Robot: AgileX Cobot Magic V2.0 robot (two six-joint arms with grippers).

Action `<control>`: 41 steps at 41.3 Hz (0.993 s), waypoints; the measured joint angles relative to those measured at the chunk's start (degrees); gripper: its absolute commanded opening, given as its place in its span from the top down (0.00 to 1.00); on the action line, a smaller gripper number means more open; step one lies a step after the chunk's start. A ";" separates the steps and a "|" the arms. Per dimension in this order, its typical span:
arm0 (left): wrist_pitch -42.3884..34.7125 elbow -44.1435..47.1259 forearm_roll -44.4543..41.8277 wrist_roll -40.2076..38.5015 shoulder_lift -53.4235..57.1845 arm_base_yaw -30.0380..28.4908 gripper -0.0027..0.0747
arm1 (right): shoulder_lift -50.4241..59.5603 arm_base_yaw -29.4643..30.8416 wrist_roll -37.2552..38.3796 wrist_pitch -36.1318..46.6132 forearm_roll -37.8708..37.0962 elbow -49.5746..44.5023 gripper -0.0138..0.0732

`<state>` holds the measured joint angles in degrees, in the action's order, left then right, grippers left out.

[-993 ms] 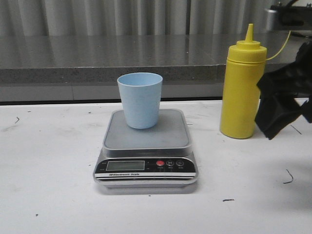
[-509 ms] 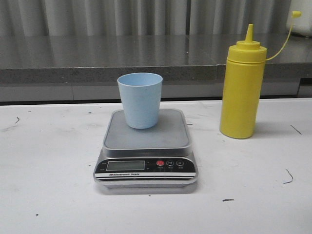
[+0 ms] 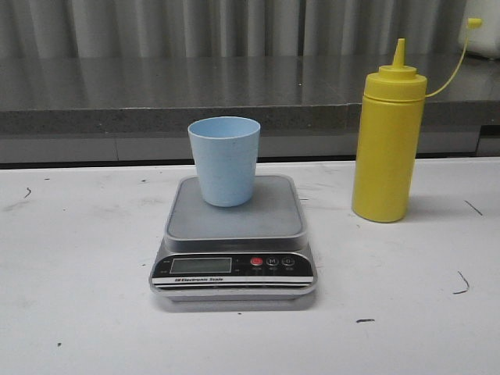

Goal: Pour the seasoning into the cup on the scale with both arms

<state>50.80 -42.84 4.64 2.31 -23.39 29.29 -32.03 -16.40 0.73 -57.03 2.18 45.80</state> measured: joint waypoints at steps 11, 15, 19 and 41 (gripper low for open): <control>0.00 0.00 0.00 0.00 0.00 0.00 0.53 | 8.20 0.00 0.00 -2.85 -0.02 0.00 0.15; 0.00 0.00 0.00 0.00 0.00 0.00 0.53 | 10.33 0.00 0.00 -2.97 -0.12 0.00 0.20; 0.00 0.00 0.00 0.00 0.00 0.00 0.53 | 11.44 0.00 0.00 -3.09 -0.12 0.00 0.36; 0.00 0.00 0.00 0.00 0.00 0.00 0.58 | 11.83 0.00 0.00 -3.09 -0.12 0.00 0.98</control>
<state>50.80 -42.84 4.64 2.31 -23.39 29.29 -20.20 -16.40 0.73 -60.12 2.06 45.80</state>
